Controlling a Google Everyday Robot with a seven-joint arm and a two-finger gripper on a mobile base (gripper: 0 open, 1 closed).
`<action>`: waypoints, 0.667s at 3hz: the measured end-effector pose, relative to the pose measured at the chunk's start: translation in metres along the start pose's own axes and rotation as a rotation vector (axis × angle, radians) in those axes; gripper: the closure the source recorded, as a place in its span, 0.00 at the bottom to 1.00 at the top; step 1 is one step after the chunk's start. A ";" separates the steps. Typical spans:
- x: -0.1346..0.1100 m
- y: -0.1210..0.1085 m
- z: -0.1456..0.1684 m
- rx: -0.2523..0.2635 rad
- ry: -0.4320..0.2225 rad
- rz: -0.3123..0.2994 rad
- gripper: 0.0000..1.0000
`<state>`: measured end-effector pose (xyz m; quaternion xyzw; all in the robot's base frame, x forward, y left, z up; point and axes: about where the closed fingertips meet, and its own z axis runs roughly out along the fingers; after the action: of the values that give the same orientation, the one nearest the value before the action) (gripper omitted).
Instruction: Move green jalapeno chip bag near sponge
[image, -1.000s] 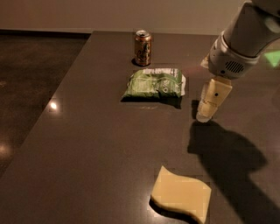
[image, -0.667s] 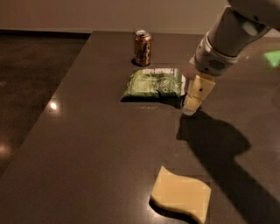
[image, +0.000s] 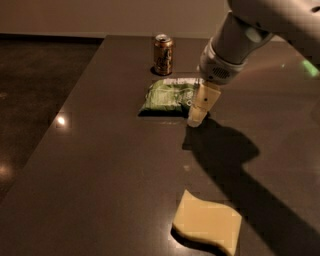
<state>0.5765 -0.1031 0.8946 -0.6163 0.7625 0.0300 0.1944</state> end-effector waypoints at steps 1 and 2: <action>-0.018 -0.005 0.020 -0.022 0.015 -0.015 0.00; -0.021 -0.020 0.040 -0.034 0.066 -0.045 0.02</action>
Offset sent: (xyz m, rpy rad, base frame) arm 0.0500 0.0300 -0.0345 -0.1146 0.0397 0.0546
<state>0.6096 -0.0768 0.8687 -0.6373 0.7538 0.0180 0.1593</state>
